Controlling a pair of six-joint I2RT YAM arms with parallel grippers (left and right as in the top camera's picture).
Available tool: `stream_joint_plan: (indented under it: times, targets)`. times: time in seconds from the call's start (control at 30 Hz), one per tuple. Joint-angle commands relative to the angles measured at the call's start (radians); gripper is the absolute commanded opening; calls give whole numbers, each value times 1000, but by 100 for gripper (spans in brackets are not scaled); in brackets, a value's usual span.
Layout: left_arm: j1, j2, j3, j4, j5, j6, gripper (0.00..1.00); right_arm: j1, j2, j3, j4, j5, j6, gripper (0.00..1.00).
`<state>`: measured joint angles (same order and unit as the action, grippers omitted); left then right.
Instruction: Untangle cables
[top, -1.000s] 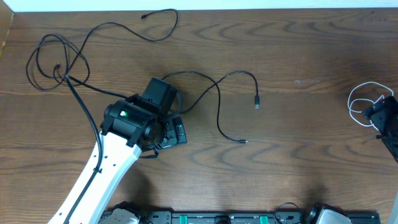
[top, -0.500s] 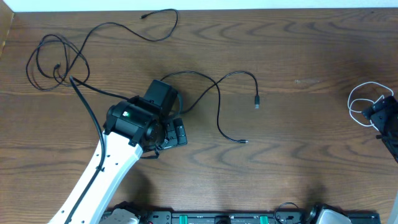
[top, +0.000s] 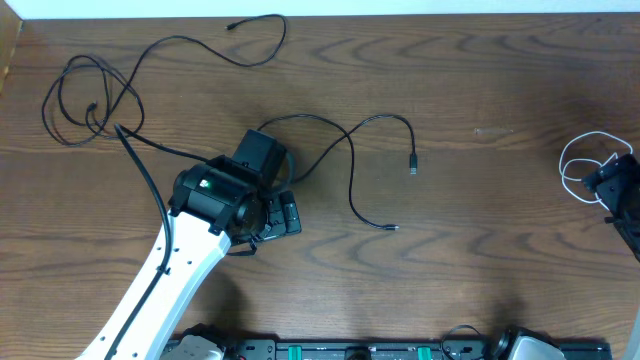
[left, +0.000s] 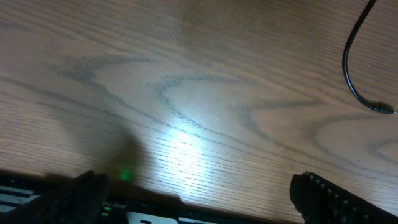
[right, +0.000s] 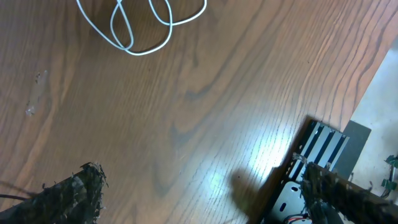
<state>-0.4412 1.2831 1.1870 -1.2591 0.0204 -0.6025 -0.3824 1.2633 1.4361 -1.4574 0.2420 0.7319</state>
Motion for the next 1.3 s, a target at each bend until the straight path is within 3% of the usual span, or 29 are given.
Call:
stream_joint_plan:
  times: [0.0, 0.4, 0.6, 0.87, 1.03, 1.27]
  targets:
    - [3, 4, -3, -3, -4, -5, 99, -5, -2, 1, -1, 10, 15, 99]
    - [3, 4, -3, 5, 73, -1, 99, -5, -2, 1, -1, 9, 15, 99]
    - [3, 4, -3, 92, 376, 243, 99, -5, -2, 1, -1, 10, 15, 99]
    - [3, 4, -3, 147, 368, 240, 98, -5, -2, 1, -1, 10, 15, 99]
    - [3, 15, -3, 218, 358, 166, 98, -5, -2, 1, -1, 10, 15, 99]
    - [4, 117, -3, 269, 162, 103, 98, -5, -2, 1, -1, 10, 15, 99]
